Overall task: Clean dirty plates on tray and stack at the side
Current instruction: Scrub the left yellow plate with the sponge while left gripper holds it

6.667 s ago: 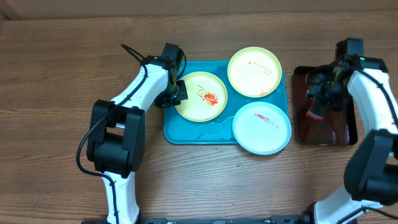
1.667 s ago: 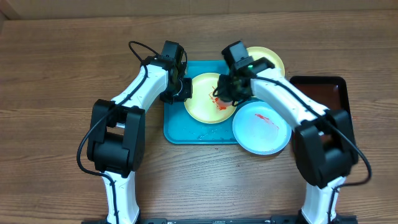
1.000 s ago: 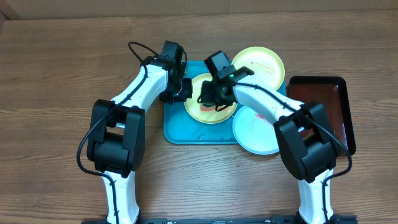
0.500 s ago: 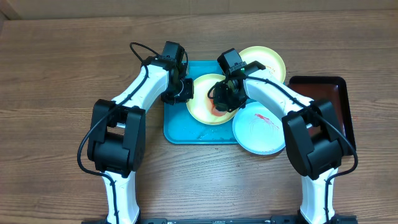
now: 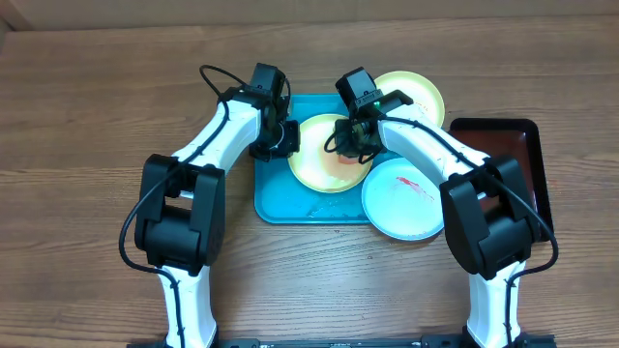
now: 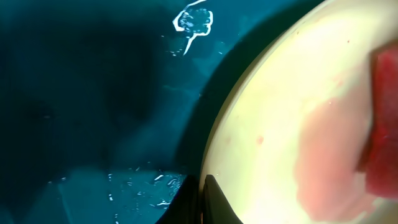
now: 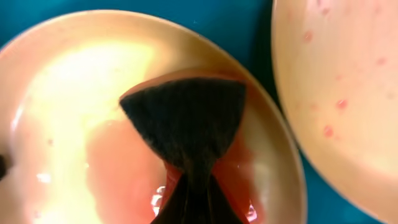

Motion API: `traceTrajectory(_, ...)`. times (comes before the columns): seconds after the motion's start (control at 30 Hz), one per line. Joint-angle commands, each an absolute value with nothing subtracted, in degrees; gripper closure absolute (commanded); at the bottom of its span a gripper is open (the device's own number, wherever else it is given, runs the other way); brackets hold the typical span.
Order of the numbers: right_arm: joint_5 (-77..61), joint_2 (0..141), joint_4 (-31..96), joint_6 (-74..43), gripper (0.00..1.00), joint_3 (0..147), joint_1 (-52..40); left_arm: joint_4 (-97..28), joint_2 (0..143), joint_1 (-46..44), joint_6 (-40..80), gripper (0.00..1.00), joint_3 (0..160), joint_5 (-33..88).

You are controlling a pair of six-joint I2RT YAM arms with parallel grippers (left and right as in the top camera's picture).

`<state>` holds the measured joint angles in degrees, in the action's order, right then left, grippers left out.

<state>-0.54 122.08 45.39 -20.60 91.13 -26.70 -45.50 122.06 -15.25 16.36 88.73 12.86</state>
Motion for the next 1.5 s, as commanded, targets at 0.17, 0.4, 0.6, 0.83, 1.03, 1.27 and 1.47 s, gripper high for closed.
traceTrajectory(0.17,3.46,121.93,42.11,-14.39,0.96,92.20,-27.79,-46.26,122.78,-13.93,16.93,0.96,88.33,12.27)
traceTrajectory(0.4,-6.94,124.40,42.89,-15.00,0.96,91.90,-28.93,-46.39,122.78,-13.89,16.93,0.96,88.33,12.32)
traceTrajectory(0.6,-12.34,124.55,43.13,-18.02,0.96,91.88,-32.38,-46.41,122.78,-13.89,16.93,0.96,88.33,12.29)
traceTrajectory(0.83,-8.10,124.55,38.85,-18.26,0.96,91.90,-31.90,-46.46,122.78,-13.89,16.93,0.96,88.33,12.29)
traceTrajectory(1.03,-2.39,124.55,37.60,-18.20,0.96,91.90,-26.24,-46.46,122.78,-13.89,16.93,0.96,88.33,12.27)
traceTrajectory(1.27,-9.87,124.53,44.71,-21.26,0.96,91.98,-22.39,-46.46,122.78,-13.89,16.93,0.96,88.33,12.25)
traceTrajectory(1.47,-15.35,124.53,49.30,-22.65,0.96,91.94,-26.76,-46.19,122.78,-13.87,16.93,0.96,88.33,12.27)
